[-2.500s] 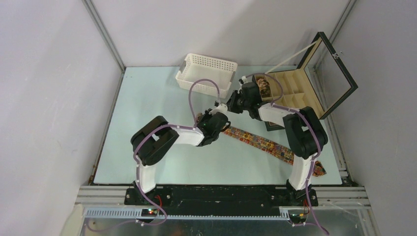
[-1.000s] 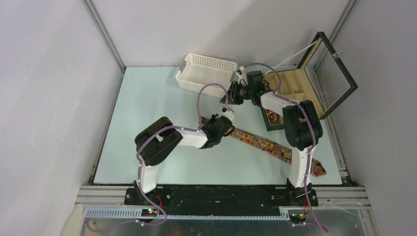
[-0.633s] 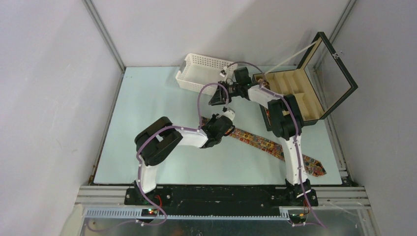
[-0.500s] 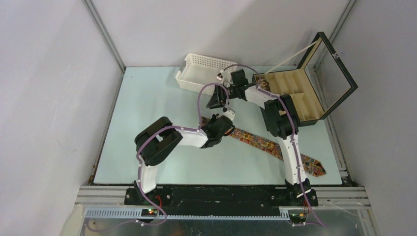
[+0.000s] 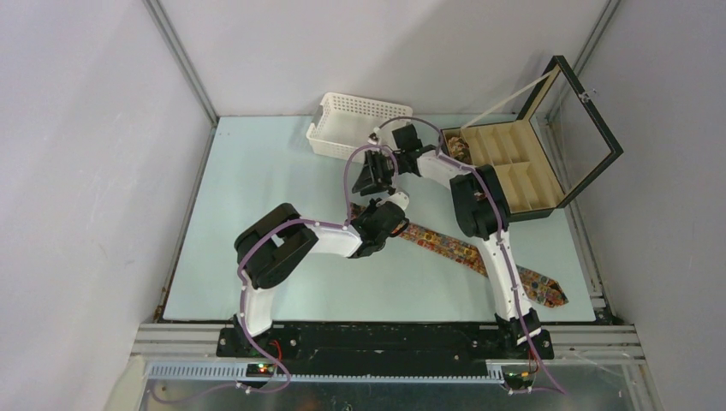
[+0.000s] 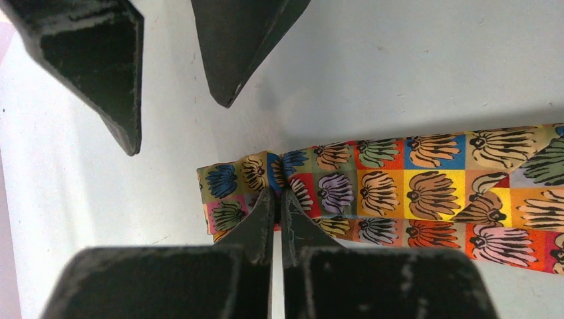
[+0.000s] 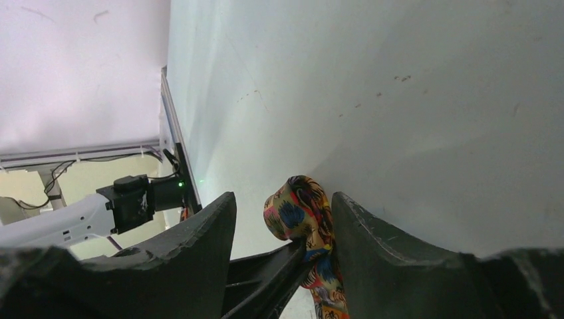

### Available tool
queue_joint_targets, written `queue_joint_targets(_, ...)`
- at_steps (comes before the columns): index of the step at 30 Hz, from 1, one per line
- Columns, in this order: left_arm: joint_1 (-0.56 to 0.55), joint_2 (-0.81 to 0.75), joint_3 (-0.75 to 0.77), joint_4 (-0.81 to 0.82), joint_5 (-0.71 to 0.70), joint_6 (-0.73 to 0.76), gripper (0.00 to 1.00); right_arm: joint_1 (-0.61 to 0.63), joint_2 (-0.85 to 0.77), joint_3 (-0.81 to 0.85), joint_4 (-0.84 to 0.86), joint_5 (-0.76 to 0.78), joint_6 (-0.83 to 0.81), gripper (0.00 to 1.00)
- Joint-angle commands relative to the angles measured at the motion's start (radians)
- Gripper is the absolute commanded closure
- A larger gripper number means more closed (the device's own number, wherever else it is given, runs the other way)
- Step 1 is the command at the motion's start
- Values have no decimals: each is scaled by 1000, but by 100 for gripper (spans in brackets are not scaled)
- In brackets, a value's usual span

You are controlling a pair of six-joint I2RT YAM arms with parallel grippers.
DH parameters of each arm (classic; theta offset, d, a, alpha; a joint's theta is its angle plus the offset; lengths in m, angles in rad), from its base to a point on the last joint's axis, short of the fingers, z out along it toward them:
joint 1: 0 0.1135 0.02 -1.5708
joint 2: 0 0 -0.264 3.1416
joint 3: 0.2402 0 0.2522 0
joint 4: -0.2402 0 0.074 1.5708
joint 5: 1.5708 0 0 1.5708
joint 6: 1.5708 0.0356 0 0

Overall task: Roll the ties
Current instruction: Roll the tie at the center of the board.

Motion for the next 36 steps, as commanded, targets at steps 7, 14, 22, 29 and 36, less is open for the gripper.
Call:
queue_joint_targets(7, -4, -26, 14, 12, 32, -29, 100, 39, 36, 28, -110, -28, -99, 42)
queue_joint_targets(14, -2, -27, 12, 16, 34, -28, 100, 45, 14, -15, -145, 61, -146, 43)
queue_joint_targets(22, -2, -25, 13, 16, 41, -28, 100, 55, 13, -21, -176, 91, -181, 49)
queue_joint_targets(29, -2, -24, 14, 14, 42, -25, 100, 63, 15, -15, -186, 98, -185, 57)
queue_joint_targets(36, -3, -24, 16, 12, 43, -24, 100, 66, 12, -18, -189, 104, -182, 67)
